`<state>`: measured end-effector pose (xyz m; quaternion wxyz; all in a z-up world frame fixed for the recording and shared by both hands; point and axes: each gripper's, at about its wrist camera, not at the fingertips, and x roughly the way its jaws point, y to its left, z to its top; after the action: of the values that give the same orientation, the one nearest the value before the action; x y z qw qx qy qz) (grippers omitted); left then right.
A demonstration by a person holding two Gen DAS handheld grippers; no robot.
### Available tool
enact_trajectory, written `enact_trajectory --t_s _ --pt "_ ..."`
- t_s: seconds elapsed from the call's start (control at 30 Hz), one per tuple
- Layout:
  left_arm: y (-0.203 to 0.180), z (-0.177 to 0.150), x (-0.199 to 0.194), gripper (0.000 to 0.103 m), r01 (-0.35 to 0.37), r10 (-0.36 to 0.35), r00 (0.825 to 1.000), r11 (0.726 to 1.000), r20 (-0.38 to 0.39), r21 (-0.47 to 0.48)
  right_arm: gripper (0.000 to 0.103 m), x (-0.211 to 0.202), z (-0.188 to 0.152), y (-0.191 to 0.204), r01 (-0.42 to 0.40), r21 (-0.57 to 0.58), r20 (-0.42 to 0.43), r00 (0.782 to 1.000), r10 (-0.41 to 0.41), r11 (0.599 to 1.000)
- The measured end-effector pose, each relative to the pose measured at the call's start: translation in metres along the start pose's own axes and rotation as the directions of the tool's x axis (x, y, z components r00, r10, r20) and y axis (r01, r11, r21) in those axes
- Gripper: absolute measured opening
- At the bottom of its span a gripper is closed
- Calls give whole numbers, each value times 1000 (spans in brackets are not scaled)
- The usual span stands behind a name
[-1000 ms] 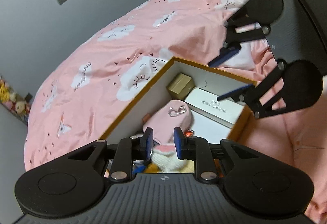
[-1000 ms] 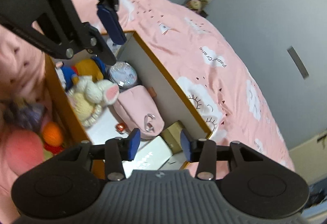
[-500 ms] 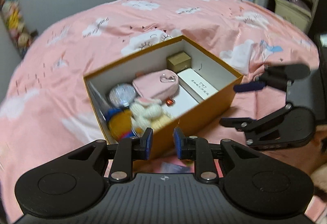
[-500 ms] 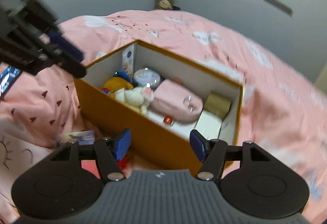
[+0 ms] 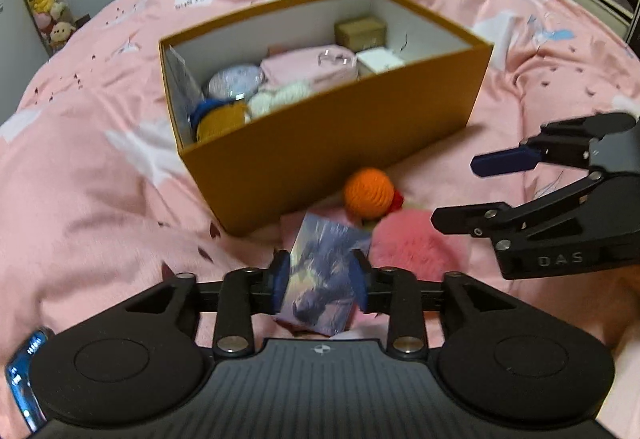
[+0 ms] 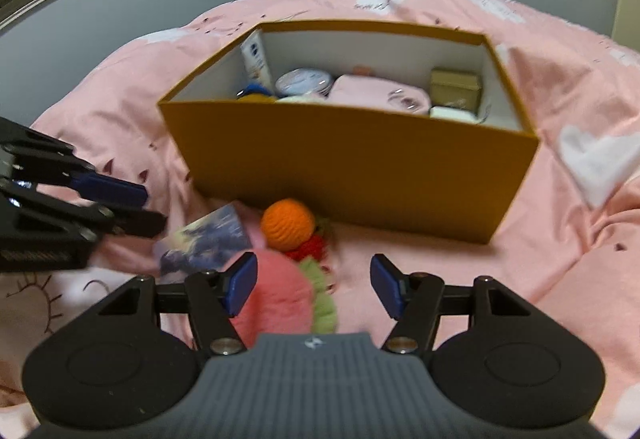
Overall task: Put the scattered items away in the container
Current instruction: 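Move both tools out of the box back to the remaining items, then grasp the orange crocheted ball with the left tool while the right tool grasps the pink pompom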
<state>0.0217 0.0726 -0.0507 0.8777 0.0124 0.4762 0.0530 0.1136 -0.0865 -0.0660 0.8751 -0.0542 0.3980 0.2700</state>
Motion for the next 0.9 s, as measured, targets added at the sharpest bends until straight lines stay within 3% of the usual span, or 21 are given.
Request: enact_trajectory --t_s 0.03,0.23,0.37,0.53,0.73,0.9 --pt "0 -1 3 49 -8 8 1000 1000 -5 1 65 2 0 2 -2 -9 -2 1000 2 1000" --pt "3 -4 22 50 -33 33 999 999 -41 14 65 13 3 7 -6 -27 -15 1000 6 1000" --pt "11 -1 36 51 -2 1 996 1000 -88 -16 65 21 4 12 -22 -56 -25 999 21 998" --pt "18 2 45 62 61 -66 990 997 -122 -45 65 30 3 12 -46 -68 -44 998 43 997" --pt "15 5 53 65 79 -81 986 997 -145 -22 62 44 0 17 -81 -111 -98 993 70 991" --pt "15 5 54 68 84 -84 985 996 -150 -11 62 54 -3 10 -109 -69 -146 984 98 992"
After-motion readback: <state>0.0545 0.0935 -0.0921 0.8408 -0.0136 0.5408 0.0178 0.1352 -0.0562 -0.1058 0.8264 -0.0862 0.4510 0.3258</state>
